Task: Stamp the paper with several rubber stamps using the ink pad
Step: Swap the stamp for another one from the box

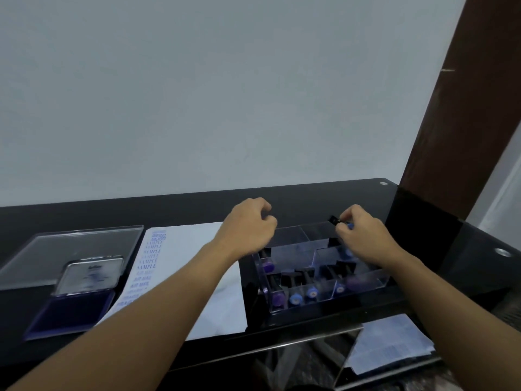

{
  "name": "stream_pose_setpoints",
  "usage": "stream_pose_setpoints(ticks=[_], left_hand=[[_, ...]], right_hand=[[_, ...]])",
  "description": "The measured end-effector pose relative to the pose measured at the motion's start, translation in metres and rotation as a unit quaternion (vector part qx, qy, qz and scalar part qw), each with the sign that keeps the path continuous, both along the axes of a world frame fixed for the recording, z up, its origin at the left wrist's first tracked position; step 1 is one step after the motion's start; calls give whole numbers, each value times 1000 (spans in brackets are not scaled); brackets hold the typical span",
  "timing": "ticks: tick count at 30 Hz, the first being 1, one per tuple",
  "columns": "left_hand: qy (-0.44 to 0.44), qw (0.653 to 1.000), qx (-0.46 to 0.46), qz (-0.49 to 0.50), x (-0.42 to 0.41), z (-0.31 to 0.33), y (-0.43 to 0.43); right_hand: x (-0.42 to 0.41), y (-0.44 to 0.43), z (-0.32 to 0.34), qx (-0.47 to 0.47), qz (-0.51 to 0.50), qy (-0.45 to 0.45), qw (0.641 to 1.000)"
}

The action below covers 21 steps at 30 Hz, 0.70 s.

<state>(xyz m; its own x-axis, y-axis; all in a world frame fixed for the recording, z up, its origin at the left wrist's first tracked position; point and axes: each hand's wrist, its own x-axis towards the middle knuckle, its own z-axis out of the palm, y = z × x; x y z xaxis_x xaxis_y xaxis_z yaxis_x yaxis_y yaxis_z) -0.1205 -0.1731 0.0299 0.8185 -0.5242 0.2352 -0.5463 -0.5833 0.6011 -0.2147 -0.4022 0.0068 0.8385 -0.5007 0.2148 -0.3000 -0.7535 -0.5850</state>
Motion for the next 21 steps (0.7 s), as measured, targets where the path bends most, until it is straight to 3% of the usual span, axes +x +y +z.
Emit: stream_pose_setpoints(ticks=[13, 21], left_hand=[[16, 997, -9, 75, -3, -2, 100], [111, 987, -20, 114, -9, -34, 156]], right_hand=[[1, 70, 37, -18, 74, -24, 997], [27, 136, 43, -24, 138, -24, 990]])
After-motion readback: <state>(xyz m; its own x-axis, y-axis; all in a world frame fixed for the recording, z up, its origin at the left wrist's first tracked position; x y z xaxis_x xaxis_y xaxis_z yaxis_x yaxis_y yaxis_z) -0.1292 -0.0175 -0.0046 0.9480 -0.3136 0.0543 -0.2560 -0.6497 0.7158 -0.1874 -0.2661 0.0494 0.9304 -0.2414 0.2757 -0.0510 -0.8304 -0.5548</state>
